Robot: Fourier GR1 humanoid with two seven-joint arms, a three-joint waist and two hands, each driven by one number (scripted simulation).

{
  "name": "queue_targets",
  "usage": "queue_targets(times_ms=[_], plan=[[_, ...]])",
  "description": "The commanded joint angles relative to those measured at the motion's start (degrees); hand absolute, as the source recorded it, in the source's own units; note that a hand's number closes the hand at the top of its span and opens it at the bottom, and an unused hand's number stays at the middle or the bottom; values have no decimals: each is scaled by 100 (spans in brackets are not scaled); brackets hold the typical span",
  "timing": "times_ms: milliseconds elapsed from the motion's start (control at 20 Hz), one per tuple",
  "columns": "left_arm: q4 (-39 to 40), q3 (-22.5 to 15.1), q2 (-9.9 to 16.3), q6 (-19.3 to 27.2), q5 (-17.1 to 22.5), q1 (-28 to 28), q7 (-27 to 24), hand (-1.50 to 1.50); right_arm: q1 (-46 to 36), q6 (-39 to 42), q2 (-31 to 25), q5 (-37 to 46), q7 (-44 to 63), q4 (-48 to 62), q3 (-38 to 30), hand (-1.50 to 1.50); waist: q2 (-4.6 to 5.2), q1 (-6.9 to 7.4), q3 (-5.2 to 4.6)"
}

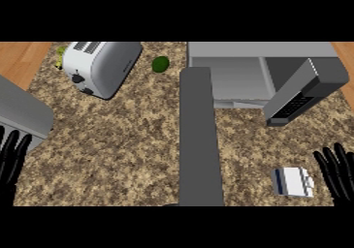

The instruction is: Pick up the milk, place it into the microwave and close the microwave

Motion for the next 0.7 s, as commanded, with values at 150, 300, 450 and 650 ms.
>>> queue_targets(times_ms=[150,300,450,650], plan=[[173,225,42,-187,149,-73,-24,-150,-452,-29,96,513,-707,1450,-302,-150,4,10,1],[-43,3,-199,-320,-15,457,-311,-150,-85,455,-174,330,-1530,2083,-767,-150,-3,11,2],[213,-4,-273,-418,-204,379,-532,-150,-84,450,-247,335,-1406,1895,-902,-150,-1,-8,-1],[53,195,-170,-451,97,266,-165,-150,-405,807,-514,329,-2086,2911,-1230,-150,2,-4,1]])
